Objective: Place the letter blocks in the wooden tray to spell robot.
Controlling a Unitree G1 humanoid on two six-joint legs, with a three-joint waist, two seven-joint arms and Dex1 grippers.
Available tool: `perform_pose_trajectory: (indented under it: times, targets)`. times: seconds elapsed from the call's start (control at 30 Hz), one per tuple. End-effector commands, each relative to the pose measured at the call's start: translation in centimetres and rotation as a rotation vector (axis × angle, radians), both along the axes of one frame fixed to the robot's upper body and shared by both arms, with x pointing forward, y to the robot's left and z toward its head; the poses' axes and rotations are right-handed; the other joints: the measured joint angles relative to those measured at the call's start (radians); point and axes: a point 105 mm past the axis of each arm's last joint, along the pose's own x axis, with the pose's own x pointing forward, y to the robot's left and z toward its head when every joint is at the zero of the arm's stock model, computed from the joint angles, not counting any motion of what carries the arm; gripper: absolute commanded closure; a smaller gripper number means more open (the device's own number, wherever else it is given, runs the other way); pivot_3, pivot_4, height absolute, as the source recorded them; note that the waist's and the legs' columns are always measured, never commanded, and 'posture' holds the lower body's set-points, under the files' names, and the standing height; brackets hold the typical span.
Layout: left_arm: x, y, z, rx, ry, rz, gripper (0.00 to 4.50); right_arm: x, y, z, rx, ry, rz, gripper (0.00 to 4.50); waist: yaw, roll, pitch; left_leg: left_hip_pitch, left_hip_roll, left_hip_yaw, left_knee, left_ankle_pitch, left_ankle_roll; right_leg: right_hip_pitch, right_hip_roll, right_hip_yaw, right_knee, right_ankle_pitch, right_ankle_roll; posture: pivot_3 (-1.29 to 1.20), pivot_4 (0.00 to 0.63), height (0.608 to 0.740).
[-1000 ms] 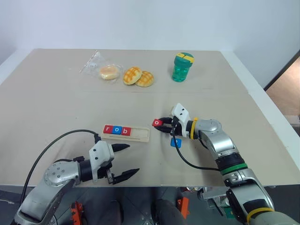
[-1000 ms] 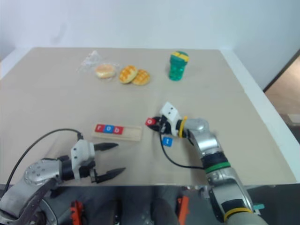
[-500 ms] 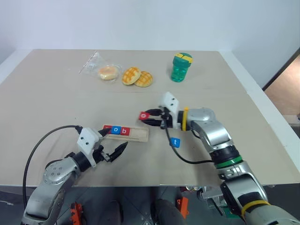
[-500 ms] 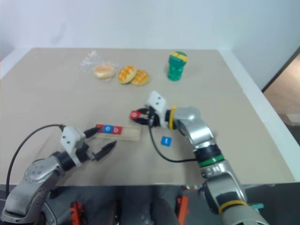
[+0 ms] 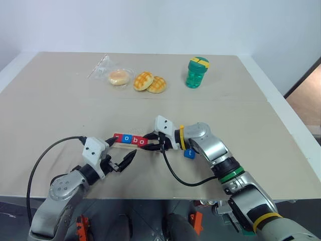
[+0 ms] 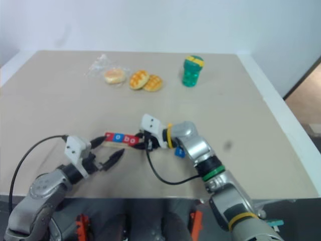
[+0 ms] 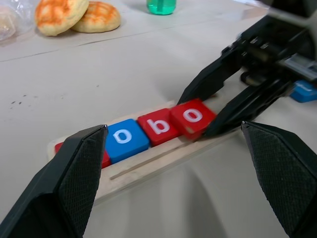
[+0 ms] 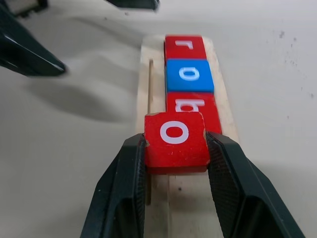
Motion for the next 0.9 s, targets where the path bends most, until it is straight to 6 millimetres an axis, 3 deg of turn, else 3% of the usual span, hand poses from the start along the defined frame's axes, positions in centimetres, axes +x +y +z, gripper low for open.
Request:
perform_pose_trajectory:
  times: [0.03, 0.27, 0.9]
  targets:
    - [-0.4, -0.4, 1.1, -0.010, -0.038, -0.013, 0.00, 0.6, 0.1, 1.4, 0.014, -0.051, 0.005, 3.32, 0.000, 0.000, 0.000, 0.000, 0.000, 0.000, 0.000, 0.000, 0.000, 0.000, 0.001, 0.000, 0.000, 0.000, 0.000, 0.00, 0.150, 0.740]
    - [-0.4, -0.2, 1.0, 0.004, -0.030, -0.013, 0.00, 1.7, -0.6, 2.5, 0.038, -0.058, -0.029, 3.32, 0.000, 0.000, 0.000, 0.000, 0.000, 0.000, 0.000, 0.000, 0.000, 0.000, 0.000, 0.000, 0.000, 0.000, 0.000, 0.00, 0.150, 0.740]
    - [-0.5, -0.1, 0.7, 0.016, -0.023, -0.005, 0.00, 0.9, -0.1, 1.2, 0.012, -0.026, 0.006, 3.32, 0.000, 0.000, 0.000, 0.000, 0.000, 0.000, 0.000, 0.000, 0.000, 0.000, 0.000, 0.000, 0.000, 0.000, 0.000, 0.00, 0.150, 0.740]
